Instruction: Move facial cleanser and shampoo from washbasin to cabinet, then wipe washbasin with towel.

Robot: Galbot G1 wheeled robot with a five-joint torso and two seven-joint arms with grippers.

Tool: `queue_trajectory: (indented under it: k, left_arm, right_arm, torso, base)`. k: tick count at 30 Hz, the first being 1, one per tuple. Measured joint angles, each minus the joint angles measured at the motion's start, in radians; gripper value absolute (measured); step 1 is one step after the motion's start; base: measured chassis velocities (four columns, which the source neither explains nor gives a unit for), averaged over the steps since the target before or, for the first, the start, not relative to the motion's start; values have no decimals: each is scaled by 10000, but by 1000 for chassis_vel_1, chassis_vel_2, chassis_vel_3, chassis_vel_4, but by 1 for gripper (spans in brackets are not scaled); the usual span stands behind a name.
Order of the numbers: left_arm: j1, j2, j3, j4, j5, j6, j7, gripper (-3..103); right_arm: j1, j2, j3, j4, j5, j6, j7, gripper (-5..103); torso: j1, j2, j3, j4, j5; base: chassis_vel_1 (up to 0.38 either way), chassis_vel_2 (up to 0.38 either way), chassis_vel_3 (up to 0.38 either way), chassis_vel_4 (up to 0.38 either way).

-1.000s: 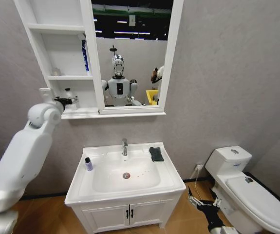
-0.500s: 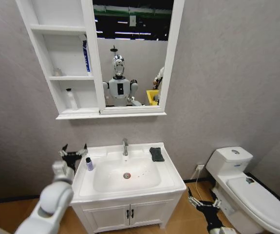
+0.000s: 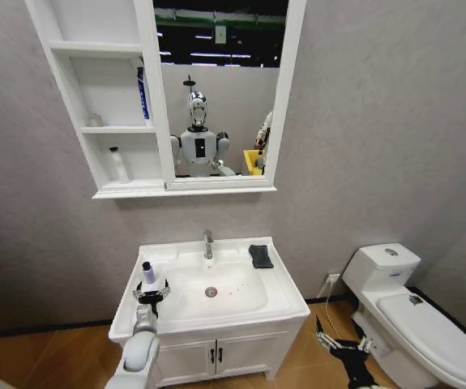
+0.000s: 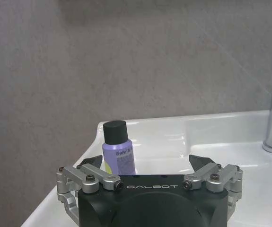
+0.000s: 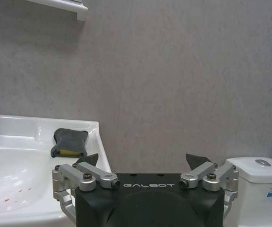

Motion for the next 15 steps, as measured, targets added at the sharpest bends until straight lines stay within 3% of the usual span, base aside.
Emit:
queue_trajectory:
  k: [8, 15]
  left_arm:
    - [-1350, 76, 7, 1737, 20, 121, -685, 100]
    - [-2044, -23, 22, 2546, -47, 467, -913, 101]
  right_arm:
    - [-35, -20, 29, -420, 1, 296, -14, 100]
    - [56, -31, 40, -568, 1, 327, -24, 100]
  torso:
    - [0, 0, 1, 2, -4]
    - [0, 0, 1, 2, -3]
  base:
    - [0, 0, 0, 0]
    - [0, 0, 0, 0]
